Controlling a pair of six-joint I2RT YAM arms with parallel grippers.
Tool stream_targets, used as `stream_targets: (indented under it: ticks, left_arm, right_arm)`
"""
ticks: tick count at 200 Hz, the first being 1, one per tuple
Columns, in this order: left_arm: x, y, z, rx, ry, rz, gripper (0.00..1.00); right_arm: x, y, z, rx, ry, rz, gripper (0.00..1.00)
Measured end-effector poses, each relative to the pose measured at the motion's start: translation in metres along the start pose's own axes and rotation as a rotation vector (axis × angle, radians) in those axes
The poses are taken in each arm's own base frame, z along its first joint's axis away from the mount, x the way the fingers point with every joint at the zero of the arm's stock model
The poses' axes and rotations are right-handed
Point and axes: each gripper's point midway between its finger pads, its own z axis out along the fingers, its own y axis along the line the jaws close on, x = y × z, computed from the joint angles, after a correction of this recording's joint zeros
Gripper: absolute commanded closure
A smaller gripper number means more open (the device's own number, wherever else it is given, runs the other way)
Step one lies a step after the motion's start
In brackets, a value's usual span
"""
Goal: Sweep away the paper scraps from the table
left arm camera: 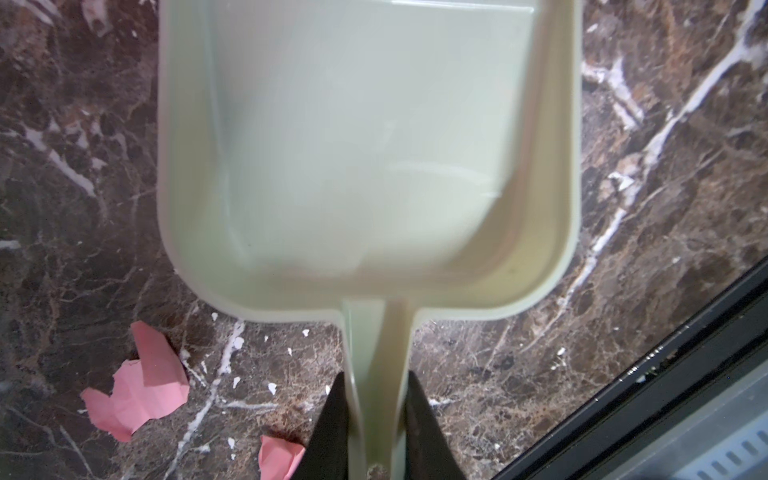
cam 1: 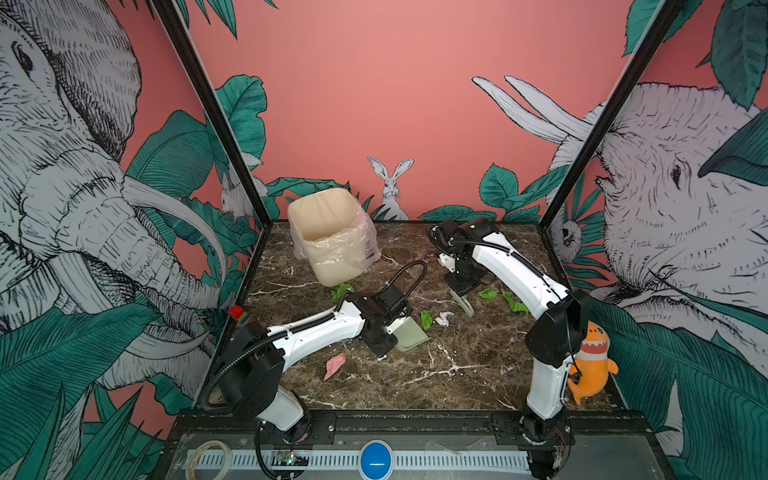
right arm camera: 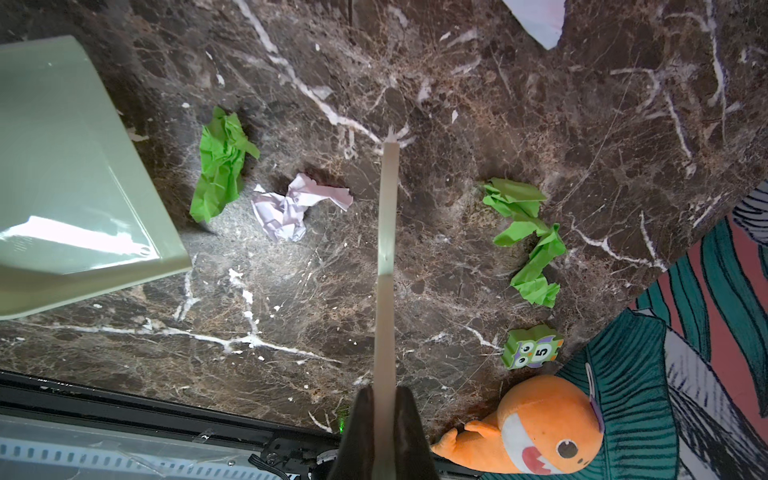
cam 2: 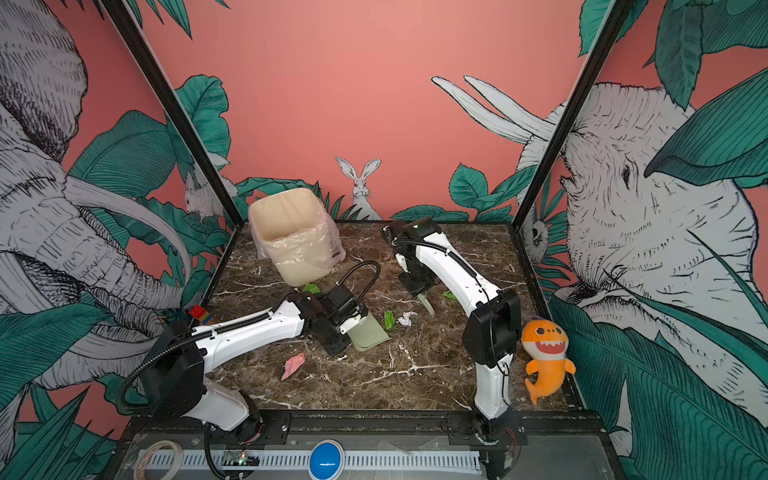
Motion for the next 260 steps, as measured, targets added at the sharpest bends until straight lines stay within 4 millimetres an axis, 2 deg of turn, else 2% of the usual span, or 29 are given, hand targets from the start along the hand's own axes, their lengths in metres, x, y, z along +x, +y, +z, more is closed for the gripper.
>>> stream_targets:
  ticks: [139,216,260]
  left_arm:
    - [-0.003,0.002,0.018,-0.025,0.005,0.067,0.89]
    - [-0.005,0.002,0.022,-0.025,0.004,0.075,0.89]
    - [-0.006,0.002,0.023,-0.025,0.001,0.079,0.89]
  right_arm:
    - [-0.003,0.016,0.014,-0.039,0.010,0.009,1.00]
    - [-0.011,0.045,0.018,-0.072,0.012,-0.035,1.00]
    - [-0.016,0.068,0.008,-0.124,-0.017,-0.060,1.00]
